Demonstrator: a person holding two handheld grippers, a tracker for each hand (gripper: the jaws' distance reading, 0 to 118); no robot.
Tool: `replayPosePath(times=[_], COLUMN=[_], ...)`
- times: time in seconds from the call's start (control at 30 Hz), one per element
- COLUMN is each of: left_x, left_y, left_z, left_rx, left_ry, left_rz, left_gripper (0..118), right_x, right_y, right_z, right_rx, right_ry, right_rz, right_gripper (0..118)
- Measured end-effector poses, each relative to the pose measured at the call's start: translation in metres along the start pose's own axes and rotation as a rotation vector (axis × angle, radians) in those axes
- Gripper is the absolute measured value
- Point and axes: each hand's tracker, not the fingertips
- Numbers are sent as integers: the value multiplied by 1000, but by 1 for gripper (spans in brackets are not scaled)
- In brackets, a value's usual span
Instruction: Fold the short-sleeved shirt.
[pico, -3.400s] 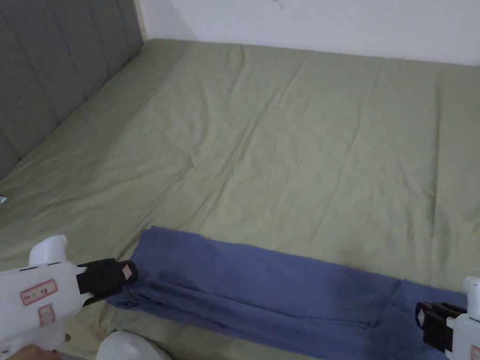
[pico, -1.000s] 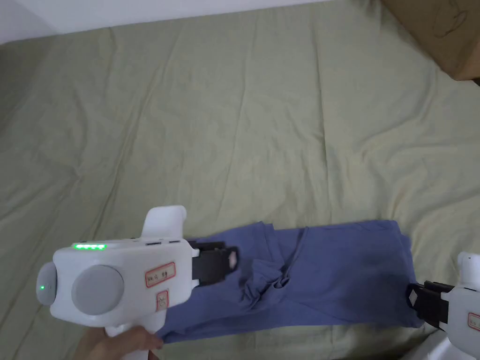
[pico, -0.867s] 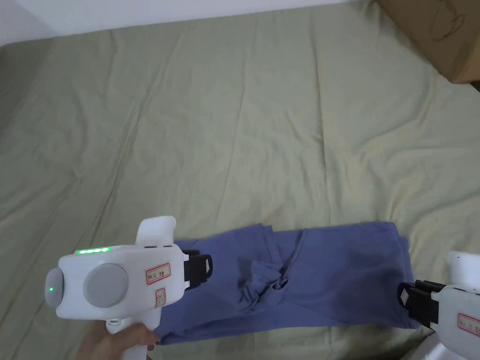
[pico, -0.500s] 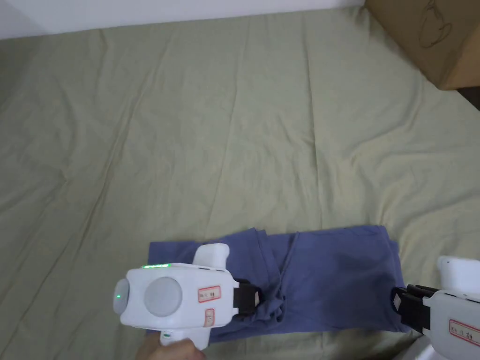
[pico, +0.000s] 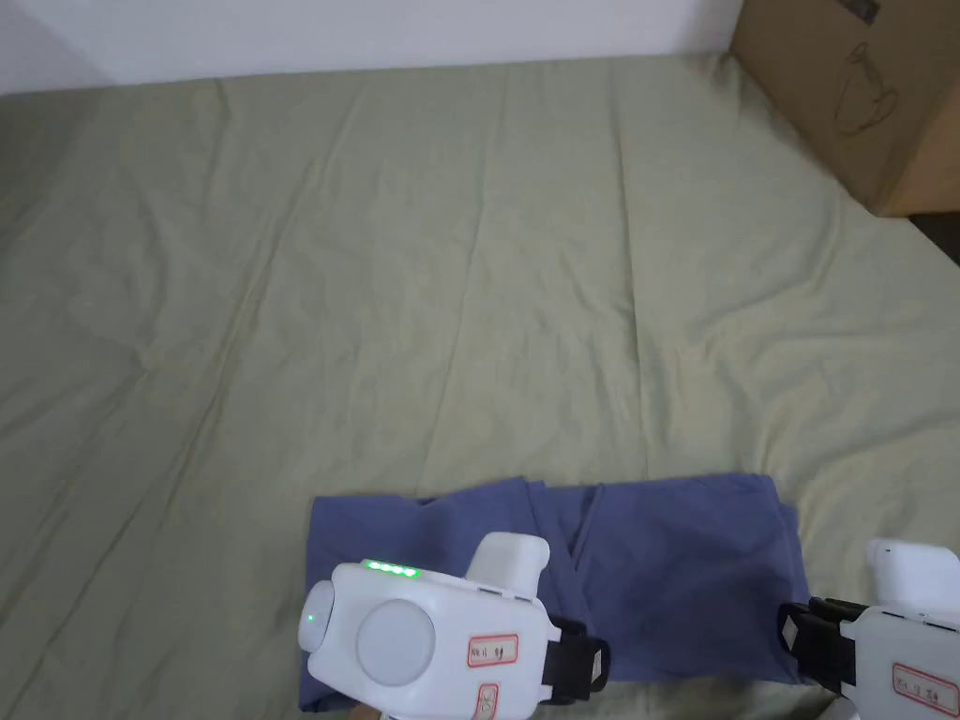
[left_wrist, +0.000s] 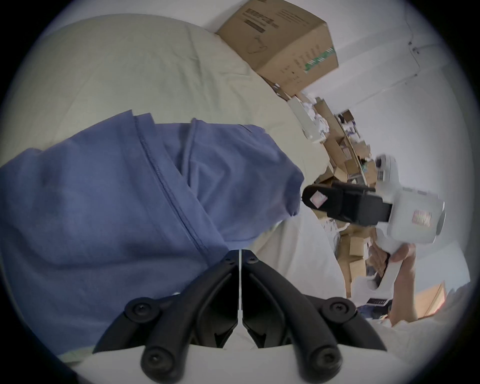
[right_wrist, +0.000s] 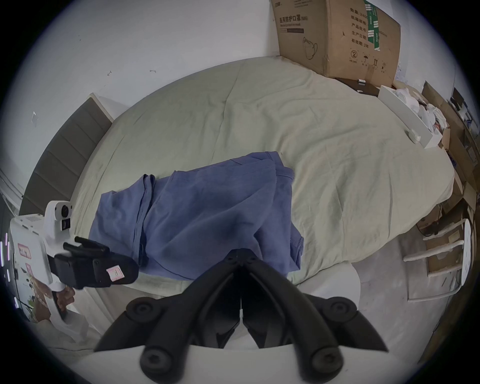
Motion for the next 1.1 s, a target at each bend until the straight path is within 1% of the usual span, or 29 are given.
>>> replayPosePath(times=[0.03, 0.1, 0.2, 0.27, 0.33, 0.4, 0.43, 0.47, 0.53, 0.57, 0.6, 0.67, 0.73, 0.8, 0.87, 0.9, 0.93, 0.97, 1.03, 1.07, 1.1], left_x=[1, -12, -31, -61, -99, -124, -131, -141, -159, -156, -160, -166, -175, -179, -186, -188, -190, -187, -180, -181, -182], left_y=[-2, -4, -8, -19, -31, -46, -52, -60, -72, -73, -76, -79, -77, -73, -67, -64, -61, -58, -52, -55, -55], left_z=[2, 18, 71, 110, 140, 160, 165, 170, 171, 166, 161, 150, 137, 126, 116, 110, 104, 100, 86, 90, 95], left_rx=[0, 30, 181, 303, 381, 423, 429, 435, 416, 383, 370, 374, 375, 396, 402, 401, 395, 368, 203, 283, 290], left_ry=[14, 13, -50, -83, -39, 42, 71, 72, 18, -15, -59, -110, -136, -216, -298, -325, -319, -293, -52, -159, -206], left_rz=[-4, 38, 191, 303, 391, 468, 496, 520, 569, 606, 639, 683, 681, 682, 716, 731, 732, 736, 698, 687, 682], left_gripper=[1, 1, 1, 1, 1, 2, 4, 14, 69, 91, 103, 103, 103, 102, 100, 86, 55, 10, 9, 9, 9], right_x=[-1, -5, -10, -14, -19, -25, -28, -31, -35, -38, -41, -47, -50, -54, -56, -58, -58, -59, -61, -62, -63], right_y=[1, 2, 6, 9, 11, 12, 12, 13, 14, 15, 16, 18, 20, 21, 22, 22, 22, 22, 22, 22, 22], right_z=[1, 3, 9, 11, 10, 7, 6, 4, 1, 0, -1, -3, -4, -4, -4, -4, -5, -5, -6, -6, -6], right_rx=[0, 6, 22, 31, 39, 35, 34, 31, 23, 17, 12, 8, 3, 1, -6, -8, -11, -15, -19, -23, -27], right_ry=[4, 2, -2, 4, 9, 12, 15, 19, 29, 30, 29, 29, 31, 31, 27, 23, 22, 21, 18, 16, 14], right_rz=[2, 8, 22, 27, 37, 49, 56, 61, 74, 84, 96, 114, 120, 126, 138, 143, 149, 150, 152, 152, 155], right_gripper=[0, 0, 0, 0, 0, 0, 0, 0, 0, 0, 0, 0, 0, 0, 0, 0, 0, 0, 0, 0, 0])
